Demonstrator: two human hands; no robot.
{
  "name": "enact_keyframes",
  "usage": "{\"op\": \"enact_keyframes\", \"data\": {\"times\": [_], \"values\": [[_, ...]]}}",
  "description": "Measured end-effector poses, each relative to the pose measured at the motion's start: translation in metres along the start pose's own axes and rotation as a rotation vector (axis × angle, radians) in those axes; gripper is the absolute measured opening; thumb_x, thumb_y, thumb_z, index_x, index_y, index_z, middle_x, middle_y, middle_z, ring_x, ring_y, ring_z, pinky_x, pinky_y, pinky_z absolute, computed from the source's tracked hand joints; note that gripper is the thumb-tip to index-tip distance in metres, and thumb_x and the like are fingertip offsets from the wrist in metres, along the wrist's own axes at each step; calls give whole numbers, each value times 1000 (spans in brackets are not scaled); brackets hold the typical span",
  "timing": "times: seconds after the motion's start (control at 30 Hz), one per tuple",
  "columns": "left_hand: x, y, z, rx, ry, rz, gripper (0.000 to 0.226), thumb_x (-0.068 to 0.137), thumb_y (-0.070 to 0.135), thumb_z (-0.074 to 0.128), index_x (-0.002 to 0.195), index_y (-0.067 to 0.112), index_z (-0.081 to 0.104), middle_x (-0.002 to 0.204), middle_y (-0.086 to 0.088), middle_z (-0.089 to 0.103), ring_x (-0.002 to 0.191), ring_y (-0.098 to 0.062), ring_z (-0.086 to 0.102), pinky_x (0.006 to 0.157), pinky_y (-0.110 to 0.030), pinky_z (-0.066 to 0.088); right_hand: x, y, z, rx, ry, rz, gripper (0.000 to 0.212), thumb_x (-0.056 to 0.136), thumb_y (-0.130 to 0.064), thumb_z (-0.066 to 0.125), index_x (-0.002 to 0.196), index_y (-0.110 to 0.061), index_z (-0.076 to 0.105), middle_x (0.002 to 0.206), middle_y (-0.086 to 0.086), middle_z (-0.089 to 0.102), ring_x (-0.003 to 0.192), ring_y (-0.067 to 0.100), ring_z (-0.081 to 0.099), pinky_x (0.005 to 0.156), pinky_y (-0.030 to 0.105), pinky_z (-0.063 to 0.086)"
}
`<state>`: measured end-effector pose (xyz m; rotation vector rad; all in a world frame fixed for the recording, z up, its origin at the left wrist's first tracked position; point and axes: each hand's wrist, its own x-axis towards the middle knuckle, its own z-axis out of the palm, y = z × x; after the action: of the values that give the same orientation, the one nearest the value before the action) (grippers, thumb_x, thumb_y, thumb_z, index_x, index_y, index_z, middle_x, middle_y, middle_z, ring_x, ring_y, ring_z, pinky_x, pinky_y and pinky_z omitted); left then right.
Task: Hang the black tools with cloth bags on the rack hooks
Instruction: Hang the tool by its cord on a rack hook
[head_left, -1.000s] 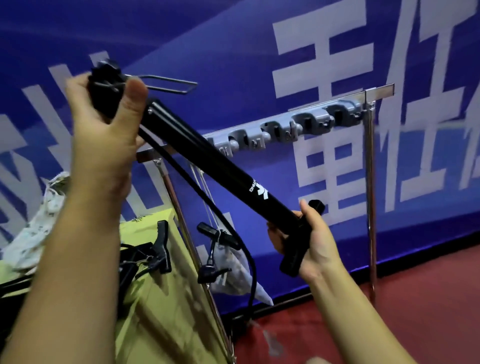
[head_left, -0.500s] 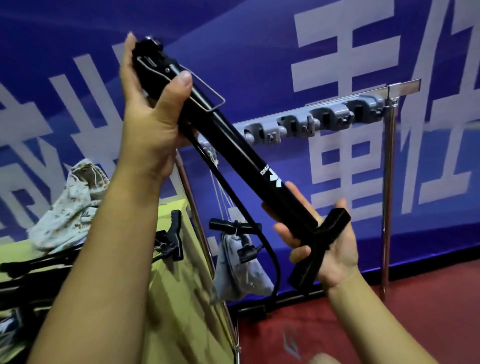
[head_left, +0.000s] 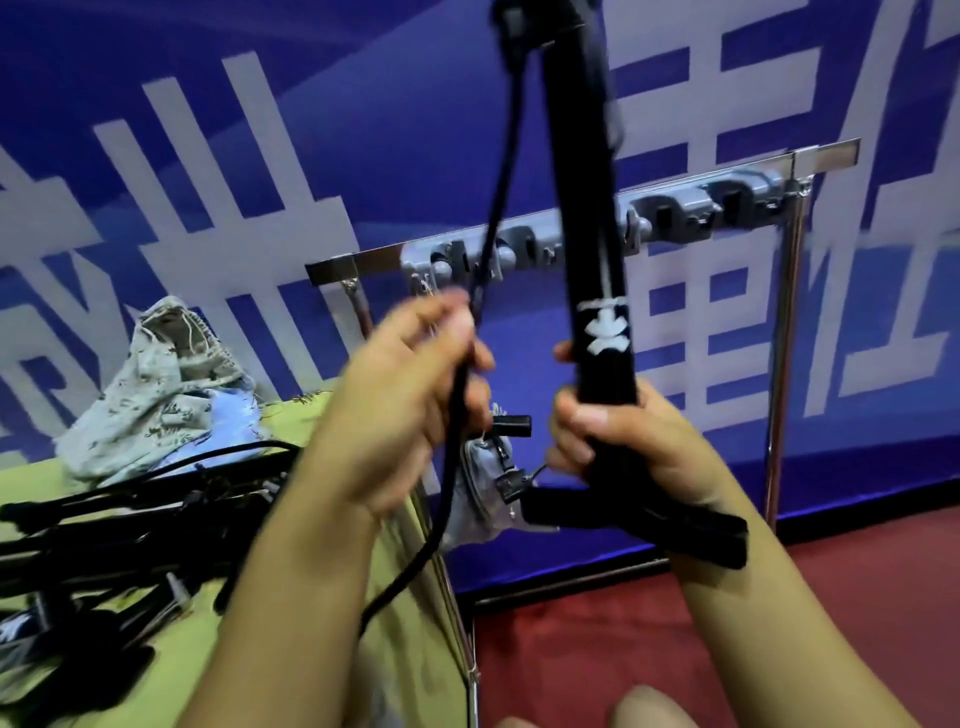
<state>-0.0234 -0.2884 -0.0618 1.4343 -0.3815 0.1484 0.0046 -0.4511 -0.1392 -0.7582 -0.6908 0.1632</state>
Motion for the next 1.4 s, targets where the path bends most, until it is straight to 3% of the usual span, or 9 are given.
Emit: {"op": "enact_keyframes", "data": {"times": [0.13, 0.33, 0.5, 0.6, 0.8, 0.93, 1.13, 1.27, 1.4], "values": [[-31, -40, 10, -49, -71, -102, 22, 81, 24, 52, 94, 8, 59, 61, 0, 52, 41, -8, 39, 41, -19, 36, 0, -7, 6, -28, 158, -41, 41, 72, -3, 57, 109, -18, 56, 67, 0, 52, 57, 10, 53, 64, 31, 54], [-44, -57, 12, 154, -63, -53, 28, 83, 29, 54, 105, 13, 50, 67, -3, 62, 50, -16, 57, 51, -31, 48, 4, -2, 20, -28, 279, -109, 40, 74, -8, 58, 111, -22, 54, 89, 0, 67, 93, 18, 70, 64, 31, 56], [-54, -63, 19, 269, -95, 7, 14, 83, 28, 50, 90, 16, 55, 68, -3, 64, 44, -12, 48, 44, -26, 41, 5, -5, 24, 11, 325, -174, 30, 79, -6, 61, 102, -22, 50, 93, 3, 74, 86, 17, 71, 66, 29, 56], [-56, -67, 21, 277, -91, 54, 12, 86, 28, 50, 83, 18, 56, 64, 0, 60, 42, -10, 36, 42, -22, 32, 4, -7, 28, 35, 371, -188, 26, 73, -12, 59, 96, -19, 50, 84, 1, 74, 75, 12, 70, 56, 22, 53], [-55, -68, 22, 334, -114, 75, 22, 81, 42, 54, 75, 21, 53, 60, 3, 59, 41, -4, 38, 44, -16, 33, 5, -7, 31, 49, 453, -271, 16, 79, -3, 58, 88, -14, 50, 66, -2, 60, 53, 7, 55, 49, 20, 47], [-56, -67, 21, 523, -121, 141, 26, 82, 46, 50, 77, 20, 51, 61, 1, 58, 52, -16, 50, 53, -33, 44, -2, -7, 36, 0, 495, -315, 17, 85, 1, 54, 87, -14, 48, 65, -1, 57, 52, 8, 53, 49, 21, 46], [-60, -75, 27, 786, -179, 151, 16, 89, 39, 41, 80, 26, 40, 64, -5, 58, 60, -24, 54, 60, -39, 47, -9, -8, 37, -119, 569, -305, 21, 84, 5, 55, 88, -14, 47, 69, 5, 52, 53, 12, 53, 50, 24, 47], [-57, -65, 17, 472, -396, -177, 2, 94, 24, 49, 92, 26, 49, 64, 5, 63, 59, -15, 62, 72, -40, 53, -10, -18, 17, -8, 737, -322, 16, 86, -5, 58, 99, -8, 48, 64, 0, 58, 56, 7, 60, 55, 21, 50], [-58, -57, 7, 148, -515, -285, 39, 96, 1, 45, 123, 29, 46, 76, 0, 67, 73, -18, 67, 70, -26, 53, -19, -28, -6, 110, 822, -219, 5, 89, -15, 56, 86, -12, 54, 69, -1, 63, 73, 12, 63, 62, 22, 55]]}}
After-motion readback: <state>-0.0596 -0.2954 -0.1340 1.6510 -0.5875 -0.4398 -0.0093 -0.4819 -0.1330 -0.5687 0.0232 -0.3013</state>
